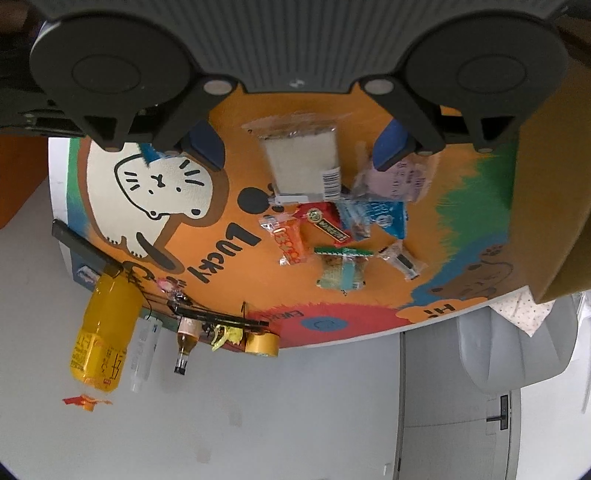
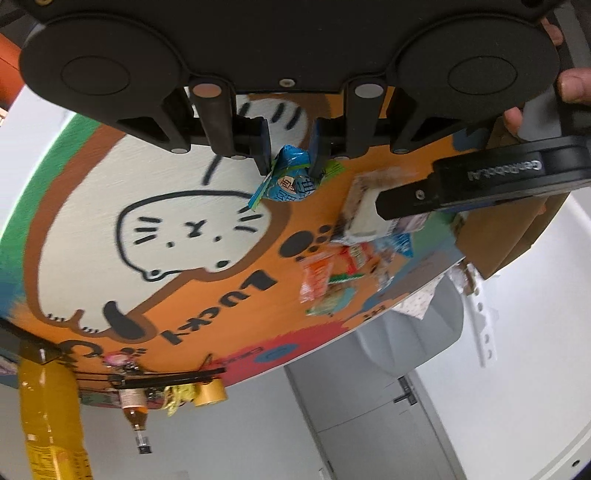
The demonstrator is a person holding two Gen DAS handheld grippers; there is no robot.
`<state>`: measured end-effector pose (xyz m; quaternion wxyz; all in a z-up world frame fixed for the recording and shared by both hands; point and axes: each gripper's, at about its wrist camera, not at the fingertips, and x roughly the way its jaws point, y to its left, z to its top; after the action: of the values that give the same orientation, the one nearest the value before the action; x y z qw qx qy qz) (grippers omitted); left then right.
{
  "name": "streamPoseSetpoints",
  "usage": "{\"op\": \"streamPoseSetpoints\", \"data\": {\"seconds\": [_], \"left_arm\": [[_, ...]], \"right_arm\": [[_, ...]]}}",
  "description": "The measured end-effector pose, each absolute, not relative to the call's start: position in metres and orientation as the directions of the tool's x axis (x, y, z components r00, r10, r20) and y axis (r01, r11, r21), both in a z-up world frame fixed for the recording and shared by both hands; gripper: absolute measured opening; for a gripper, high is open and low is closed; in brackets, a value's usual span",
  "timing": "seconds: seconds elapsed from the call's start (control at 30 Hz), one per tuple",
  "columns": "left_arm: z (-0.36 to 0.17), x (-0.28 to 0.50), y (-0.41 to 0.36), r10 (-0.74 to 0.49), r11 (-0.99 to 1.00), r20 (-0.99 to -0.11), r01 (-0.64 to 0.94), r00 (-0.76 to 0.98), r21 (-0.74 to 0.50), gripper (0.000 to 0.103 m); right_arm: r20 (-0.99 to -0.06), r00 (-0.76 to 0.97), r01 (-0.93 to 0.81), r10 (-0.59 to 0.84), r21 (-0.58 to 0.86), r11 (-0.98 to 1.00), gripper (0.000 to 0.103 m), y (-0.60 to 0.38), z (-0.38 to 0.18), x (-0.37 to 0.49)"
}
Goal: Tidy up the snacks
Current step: 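Grasp the blue wrapped candy with the right tool while the left tool grasps the white bread pack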
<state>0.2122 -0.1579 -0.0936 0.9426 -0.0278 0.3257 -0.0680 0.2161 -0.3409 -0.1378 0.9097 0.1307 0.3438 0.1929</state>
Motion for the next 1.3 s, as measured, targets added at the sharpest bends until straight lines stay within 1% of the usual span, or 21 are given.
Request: {"op": "streamPoseSetpoints", "data": {"seconds": [0.1,0.17,0.23,0.27,0.33,0.37,0.47,0.53,0.6,0.63,0.67,0.73,0.83,0.93,0.97,1.0,1.03,1.07,1.1,1.17,1.3], "left_arm": [[-0.098,0.221,-0.163,-0.142,0.99,-0.623,0.107,0.769,-0.093,0.08],[-0.101,0.225,-0.165,-0.14,0.99,-0.633,0.106,0.761,-0.091,0.072],[-0.105,0.229,-0.166,-0.141,0.99,-0.643,0.105,0.753,-0.094,0.067],[-0.107,0.231,-0.166,-0.142,0.99,-0.65,0.101,0.747,-0.1,0.066],[-0.111,0.235,-0.166,-0.138,0.99,-0.66,0.093,0.739,-0.102,0.066],[-0.114,0.237,-0.167,-0.138,0.99,-0.666,0.093,0.733,-0.103,0.066],[-0.118,0.24,-0.169,-0.131,0.991,-0.667,0.093,0.733,-0.093,0.066],[-0.119,0.241,-0.17,-0.125,0.992,-0.663,0.092,0.738,-0.085,0.066],[-0.12,0.241,-0.171,-0.114,0.993,-0.661,0.088,0.742,-0.074,0.063],[-0.119,0.241,-0.171,-0.101,0.995,-0.661,0.079,0.744,-0.064,0.054],[-0.119,0.241,-0.17,-0.099,0.995,-0.659,0.076,0.746,-0.063,0.051],[-0.118,0.241,-0.167,-0.108,0.994,-0.66,0.076,0.744,-0.077,0.048],[-0.116,0.239,-0.165,-0.113,0.994,-0.661,0.077,0.742,-0.083,0.047],[-0.113,0.233,-0.162,-0.125,0.992,-0.658,0.083,0.743,-0.096,0.046],[-0.112,0.231,-0.161,-0.132,0.991,-0.655,0.087,0.744,-0.1,0.046],[-0.11,0.229,-0.16,-0.134,0.991,-0.653,0.089,0.746,-0.103,0.046],[-0.108,0.227,-0.159,-0.134,0.991,-0.651,0.088,0.747,-0.103,0.046],[-0.106,0.224,-0.158,-0.135,0.991,-0.647,0.087,0.75,-0.106,0.046],[-0.104,0.223,-0.156,-0.137,0.99,-0.644,0.088,0.753,-0.109,0.046],[-0.099,0.218,-0.152,-0.137,0.99,-0.635,0.084,0.761,-0.113,0.046],[-0.089,0.21,-0.143,-0.133,0.99,-0.617,0.07,0.775,-0.124,0.046]], "right_arm": [[-0.571,0.705,-0.256,0.419,0.346,0.903,0.02,-0.345,-0.137,0.218],[-0.572,0.71,-0.247,0.41,0.343,0.906,0.021,-0.349,-0.138,0.22],[-0.574,0.71,-0.236,0.407,0.35,0.906,0.024,-0.353,-0.14,0.222],[-0.575,0.711,-0.233,0.405,0.35,0.907,0.027,-0.353,-0.14,0.222],[-0.57,0.717,-0.228,0.401,0.353,0.908,0.029,-0.354,-0.141,0.222],[-0.568,0.717,-0.228,0.403,0.355,0.907,0.032,-0.354,-0.142,0.223],[-0.558,0.724,-0.233,0.405,0.355,0.905,0.047,-0.352,-0.142,0.224],[-0.557,0.73,-0.233,0.395,0.341,0.911,0.051,-0.349,-0.142,0.225],[-0.553,0.736,-0.232,0.389,0.334,0.914,0.055,-0.347,-0.141,0.226],[-0.552,0.739,-0.233,0.386,0.328,0.915,0.056,-0.345,-0.142,0.227],[-0.552,0.741,-0.234,0.382,0.321,0.918,0.056,-0.344,-0.142,0.228],[-0.556,0.745,-0.233,0.37,0.302,0.924,0.056,-0.341,-0.141,0.229],[-0.564,0.745,-0.23,0.356,0.285,0.931,0.056,-0.337,-0.14,0.23],[-0.578,0.743,-0.237,0.337,0.243,0.941,0.055,-0.33,-0.139,0.228],[-0.579,0.743,-0.236,0.335,0.241,0.941,0.049,-0.329,-0.139,0.227],[-0.58,0.742,-0.237,0.336,0.242,0.941,0.037,-0.328,-0.139,0.227],[-0.581,0.74,-0.238,0.34,0.246,0.94,0.035,-0.328,-0.139,0.228],[-0.58,0.738,-0.239,0.345,0.253,0.937,0.028,-0.328,-0.139,0.228],[-0.58,0.733,-0.242,0.354,0.264,0.934,0.019,-0.328,-0.139,0.229],[-0.574,0.728,-0.249,0.374,0.286,0.925,0.018,-0.327,-0.138,0.228],[-0.55,0.745,-0.264,0.377,0.276,0.924,0.018,-0.321,-0.129,0.221]]}}
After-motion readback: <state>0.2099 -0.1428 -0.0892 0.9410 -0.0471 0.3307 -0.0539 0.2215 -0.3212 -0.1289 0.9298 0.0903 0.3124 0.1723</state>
